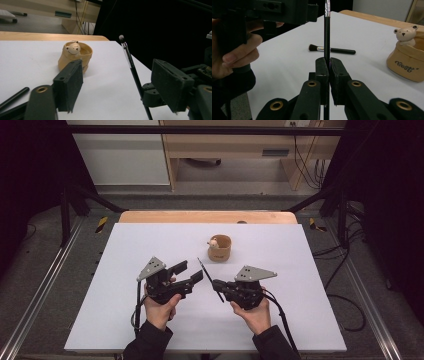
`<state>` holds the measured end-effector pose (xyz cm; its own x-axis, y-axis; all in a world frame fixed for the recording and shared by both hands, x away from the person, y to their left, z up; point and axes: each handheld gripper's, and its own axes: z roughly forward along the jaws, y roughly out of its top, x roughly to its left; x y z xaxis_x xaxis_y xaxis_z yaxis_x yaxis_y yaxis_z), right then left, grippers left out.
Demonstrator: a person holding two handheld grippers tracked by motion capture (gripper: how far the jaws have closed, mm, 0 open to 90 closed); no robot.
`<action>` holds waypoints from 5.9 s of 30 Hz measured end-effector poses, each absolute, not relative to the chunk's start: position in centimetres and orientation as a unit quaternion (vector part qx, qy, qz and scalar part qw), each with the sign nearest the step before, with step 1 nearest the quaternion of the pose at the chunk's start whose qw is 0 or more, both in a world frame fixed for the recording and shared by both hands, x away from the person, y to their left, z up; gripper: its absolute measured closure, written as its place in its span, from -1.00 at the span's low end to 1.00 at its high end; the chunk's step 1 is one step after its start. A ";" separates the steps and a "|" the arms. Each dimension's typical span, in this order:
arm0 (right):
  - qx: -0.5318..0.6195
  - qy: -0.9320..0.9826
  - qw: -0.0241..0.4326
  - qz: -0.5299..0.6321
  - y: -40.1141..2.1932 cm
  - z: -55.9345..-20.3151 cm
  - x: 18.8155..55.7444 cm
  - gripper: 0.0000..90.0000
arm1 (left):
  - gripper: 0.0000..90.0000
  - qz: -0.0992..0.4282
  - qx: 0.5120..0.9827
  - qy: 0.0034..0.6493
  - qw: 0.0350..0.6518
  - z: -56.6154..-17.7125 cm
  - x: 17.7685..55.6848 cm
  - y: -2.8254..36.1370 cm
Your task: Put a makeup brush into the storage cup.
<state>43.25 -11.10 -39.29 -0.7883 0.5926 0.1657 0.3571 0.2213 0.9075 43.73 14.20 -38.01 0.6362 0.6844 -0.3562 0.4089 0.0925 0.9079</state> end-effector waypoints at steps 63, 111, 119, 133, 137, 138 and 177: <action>0.293 0.770 0.115 0.555 -9.6 -39.3 42.6 0.62 | 0.89 0.122 0.689 0.375 0.608 -37.9 41.8 10.8; 0.333 0.755 0.157 0.543 -12.5 -39.0 43.7 0.90 | -0.75 0.215 0.730 0.346 0.548 -36.9 41.7 19.4; 0.338 0.748 0.169 0.545 -13.2 -38.6 43.9 0.90 | -0.77 0.228 0.728 0.358 0.539 -37.9 41.5 21.9; 0.351 0.736 0.186 0.548 -13.8 -38.0 44.7 0.90 | -0.79 0.235 0.726 0.380 0.522 -39.3 41.2 25.6; 0.359 0.727 0.194 0.552 -14.0 -37.7 45.2 0.90 | -0.80 0.237 0.722 0.389 0.520 -39.7 41.2 26.5; 0.361 0.726 0.195 0.552 -14.0 -37.7 45.3 0.90 | -0.80 0.238 0.722 0.390 0.519 -39.7 41.2 26.7; 0.412 0.679 0.260 0.549 -13.1 -35.3 52.4 0.90 | -0.77 0.260 0.715 0.408 0.505 -40.8 41.8 29.1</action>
